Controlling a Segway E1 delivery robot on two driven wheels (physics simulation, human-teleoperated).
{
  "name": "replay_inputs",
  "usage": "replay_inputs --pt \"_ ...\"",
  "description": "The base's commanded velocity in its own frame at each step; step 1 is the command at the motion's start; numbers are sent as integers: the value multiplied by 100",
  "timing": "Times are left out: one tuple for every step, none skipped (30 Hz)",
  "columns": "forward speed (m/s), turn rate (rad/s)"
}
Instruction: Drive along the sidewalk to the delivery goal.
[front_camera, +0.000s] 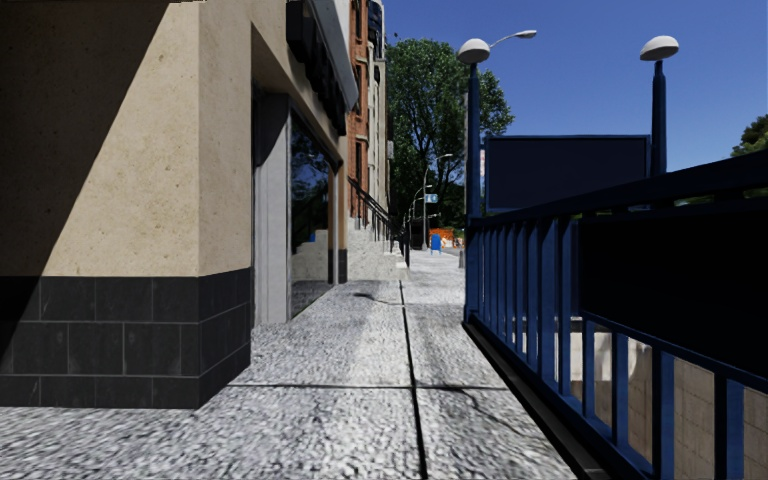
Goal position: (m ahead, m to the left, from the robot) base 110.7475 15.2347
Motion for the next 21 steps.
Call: replay_inputs --pt "200 0" --pt "200 0" --pt "200 0" --pt "200 0" --pt "200 0" --pt "200 0" --pt "200 0" --pt "200 0" --pt "200 0" --pt "200 0" --pt "200 0" --pt "200 0" --pt "200 0" --pt "200 0" --pt "200 0" --pt "200 0" --pt "200 0" --pt "200 0" --pt "200 0" --pt "200 0" --pt "200 0"
